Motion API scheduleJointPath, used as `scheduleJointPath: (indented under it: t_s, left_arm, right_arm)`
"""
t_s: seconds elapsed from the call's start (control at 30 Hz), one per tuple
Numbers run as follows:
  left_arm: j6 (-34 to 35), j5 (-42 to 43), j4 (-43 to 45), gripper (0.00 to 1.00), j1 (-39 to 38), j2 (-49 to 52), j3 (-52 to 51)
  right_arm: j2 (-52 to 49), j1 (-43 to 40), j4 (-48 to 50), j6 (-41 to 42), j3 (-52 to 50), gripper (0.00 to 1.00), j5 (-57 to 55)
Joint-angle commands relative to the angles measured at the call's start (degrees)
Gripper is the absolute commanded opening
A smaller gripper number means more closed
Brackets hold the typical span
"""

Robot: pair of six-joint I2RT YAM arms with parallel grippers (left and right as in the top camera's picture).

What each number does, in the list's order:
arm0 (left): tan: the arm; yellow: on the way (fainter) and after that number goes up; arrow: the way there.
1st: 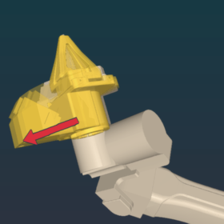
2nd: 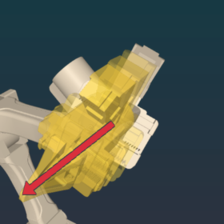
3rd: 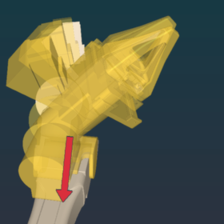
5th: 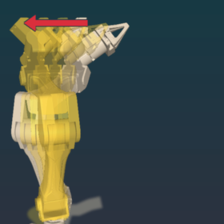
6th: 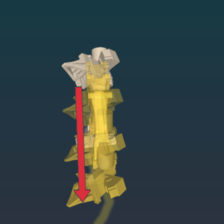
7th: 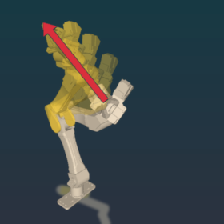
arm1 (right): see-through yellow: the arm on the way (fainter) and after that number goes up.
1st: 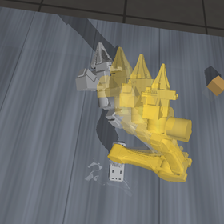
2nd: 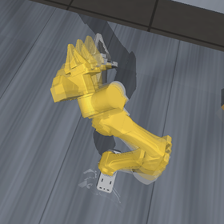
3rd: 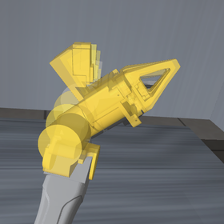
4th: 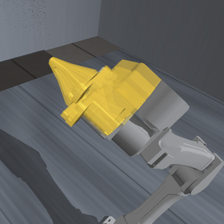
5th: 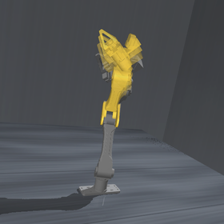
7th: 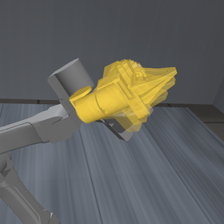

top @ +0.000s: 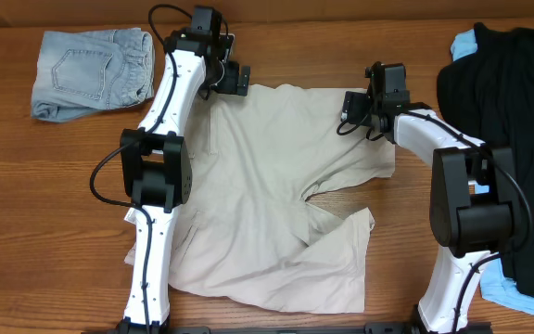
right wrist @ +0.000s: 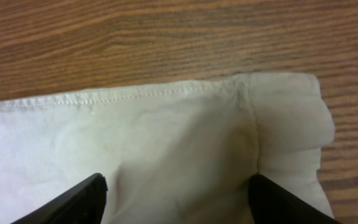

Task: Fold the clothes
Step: 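Grasp the shorts waistband corners with both grippers, then pull the waistband upward with both grippers to spread the shorts flat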

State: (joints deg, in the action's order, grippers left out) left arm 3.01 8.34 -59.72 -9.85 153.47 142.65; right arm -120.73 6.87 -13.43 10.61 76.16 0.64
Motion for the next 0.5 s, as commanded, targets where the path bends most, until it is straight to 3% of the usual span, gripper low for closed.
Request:
scheduleJointPath:
  t_s: [0.0, 0.23, 0.3, 0.47]
  left_arm:
    - [0.9, 0.2, -2.1, 1.0, 1.8, 2.2, 1.6]
    - [2.1, 0.7, -3.5, 1.0, 4.8, 2.2, 2.8]
    - [2.1, 0.7, -5.8, 1.0, 5.2, 1.9, 3.8]
    - [2.2, -1.4, -16.2, 1.0, 6.4, -0.3, 12.1]
  right_arm:
    - [-0.9, -0.2, -3.2, 0.3, 3.4, 0.8, -0.2]
    - [-0.9, -0.3, -4.2, 0.0, 7.9, 0.79, -0.2]
    - [-0.7, -0.2, -8.0, 0.0, 10.4, 0.8, -0.2]
    - [0.5, -0.3, -23.7, 0.6, 19.5, 0.94, 0.8]
